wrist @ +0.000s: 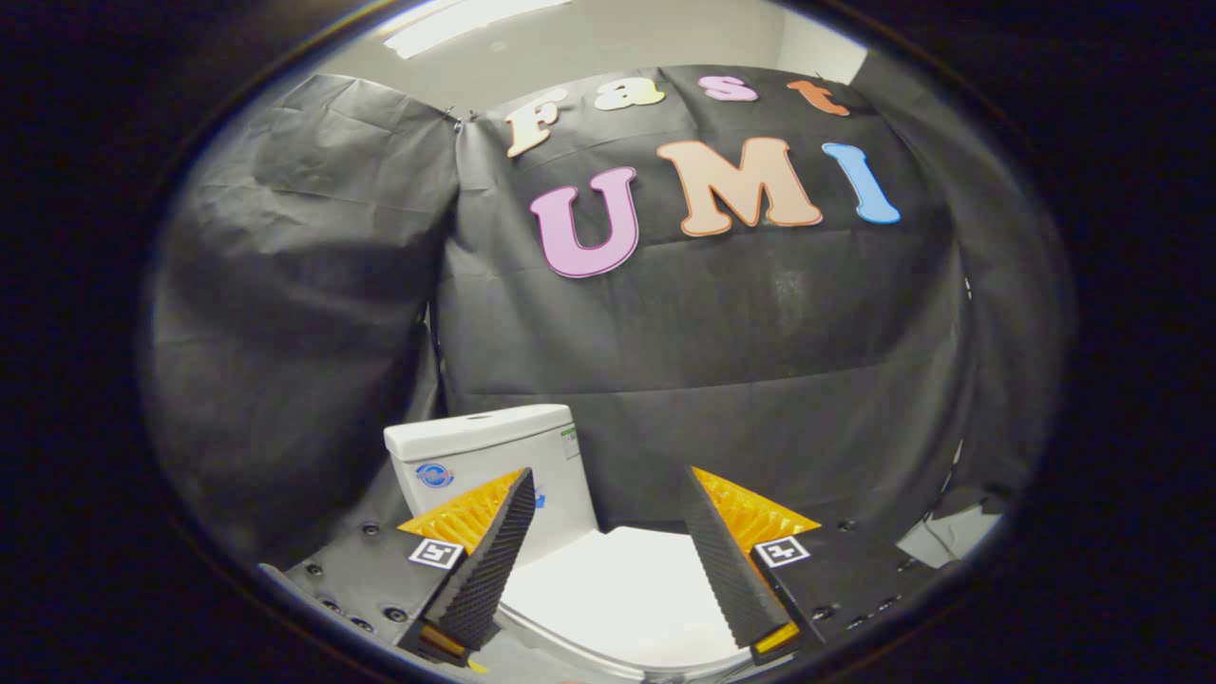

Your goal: Open the toilet lid.

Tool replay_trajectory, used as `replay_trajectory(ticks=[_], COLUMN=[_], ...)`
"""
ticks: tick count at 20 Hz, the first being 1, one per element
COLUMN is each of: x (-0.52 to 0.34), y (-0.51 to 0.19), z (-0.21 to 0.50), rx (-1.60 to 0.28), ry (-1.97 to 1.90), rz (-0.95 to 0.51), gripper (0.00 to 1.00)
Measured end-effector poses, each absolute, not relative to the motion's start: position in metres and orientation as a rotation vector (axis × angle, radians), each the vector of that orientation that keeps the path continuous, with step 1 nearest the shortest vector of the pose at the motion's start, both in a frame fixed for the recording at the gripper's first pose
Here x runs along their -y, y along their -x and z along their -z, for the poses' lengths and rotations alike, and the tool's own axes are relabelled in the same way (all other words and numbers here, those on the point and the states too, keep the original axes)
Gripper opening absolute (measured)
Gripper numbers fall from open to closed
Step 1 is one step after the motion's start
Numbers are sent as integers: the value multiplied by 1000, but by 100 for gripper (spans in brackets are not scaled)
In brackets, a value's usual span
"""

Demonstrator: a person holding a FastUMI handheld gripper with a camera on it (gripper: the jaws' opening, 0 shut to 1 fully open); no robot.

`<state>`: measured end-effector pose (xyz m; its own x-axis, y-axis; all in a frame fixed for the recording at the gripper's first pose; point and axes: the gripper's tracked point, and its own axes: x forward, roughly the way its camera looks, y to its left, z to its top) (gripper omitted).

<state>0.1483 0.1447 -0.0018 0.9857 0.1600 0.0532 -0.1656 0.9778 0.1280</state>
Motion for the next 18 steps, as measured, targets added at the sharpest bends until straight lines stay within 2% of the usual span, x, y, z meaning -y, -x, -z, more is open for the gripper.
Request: replay_trajectory(ticks=[12,18], x=[-161,-162], y=[-143,-138], z=[75,113], rx=[-36,-55], ry=[-396,-554], rz=[-18,117], gripper=[92,92])
